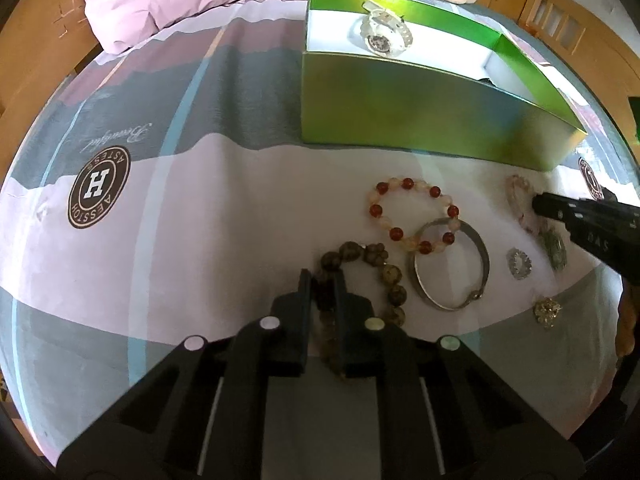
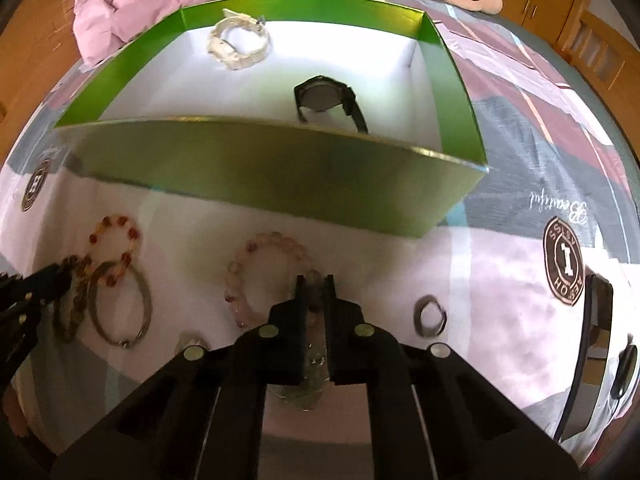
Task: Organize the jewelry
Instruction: 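Close the left tool on the dark bead strand while the right tool grasps the pink bracelet, then lower the dark beads into the green box with the left tool while the right releases the pink bracelet there, then move the left tool to the red-and-white bead bracelet while the right tool moves to the green pendant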
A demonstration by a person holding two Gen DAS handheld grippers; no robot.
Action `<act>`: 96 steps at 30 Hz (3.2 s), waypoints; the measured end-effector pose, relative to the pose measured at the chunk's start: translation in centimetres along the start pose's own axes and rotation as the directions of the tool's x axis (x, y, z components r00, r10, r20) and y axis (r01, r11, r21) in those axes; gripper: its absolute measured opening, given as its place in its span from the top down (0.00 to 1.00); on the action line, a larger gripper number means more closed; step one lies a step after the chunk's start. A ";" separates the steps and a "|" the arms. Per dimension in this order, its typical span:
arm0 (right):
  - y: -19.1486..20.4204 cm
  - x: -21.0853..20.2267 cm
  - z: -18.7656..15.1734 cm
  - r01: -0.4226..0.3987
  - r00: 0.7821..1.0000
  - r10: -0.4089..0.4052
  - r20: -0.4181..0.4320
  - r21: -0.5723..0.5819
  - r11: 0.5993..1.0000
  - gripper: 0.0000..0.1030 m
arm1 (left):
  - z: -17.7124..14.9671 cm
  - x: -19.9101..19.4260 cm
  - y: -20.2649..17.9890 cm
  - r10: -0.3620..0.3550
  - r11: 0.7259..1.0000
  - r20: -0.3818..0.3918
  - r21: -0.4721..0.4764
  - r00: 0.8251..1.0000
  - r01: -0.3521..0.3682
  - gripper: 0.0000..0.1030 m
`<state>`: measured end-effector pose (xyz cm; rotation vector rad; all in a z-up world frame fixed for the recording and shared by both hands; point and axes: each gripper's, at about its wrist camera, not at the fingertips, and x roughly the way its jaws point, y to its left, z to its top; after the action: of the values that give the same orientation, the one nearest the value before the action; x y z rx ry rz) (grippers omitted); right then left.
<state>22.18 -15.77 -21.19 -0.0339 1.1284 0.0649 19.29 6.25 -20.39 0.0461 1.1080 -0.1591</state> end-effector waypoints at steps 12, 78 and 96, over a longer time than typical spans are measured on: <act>0.1 -10.0 -0.2 -0.066 0.985 0.064 0.160 0.003 0.998 0.92 | 1.2 -8.6 -2.2 -0.040 0.999 0.162 0.026 0.986 0.036 0.89; -3.4 -5.4 -5.1 -0.092 0.994 0.083 0.077 0.115 0.989 0.51 | 2.1 -2.5 -1.6 -0.031 0.999 0.133 0.010 0.991 0.030 0.42; -1.7 -2.9 -4.3 -0.048 0.998 0.044 0.043 0.095 0.994 0.51 | 3.4 1.7 -3.5 -0.058 0.998 0.022 0.037 0.998 0.057 0.68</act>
<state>17.23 -17.81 -20.45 0.0789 1.0906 0.0517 22.52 2.24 -20.27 0.0449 1.0842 -0.2304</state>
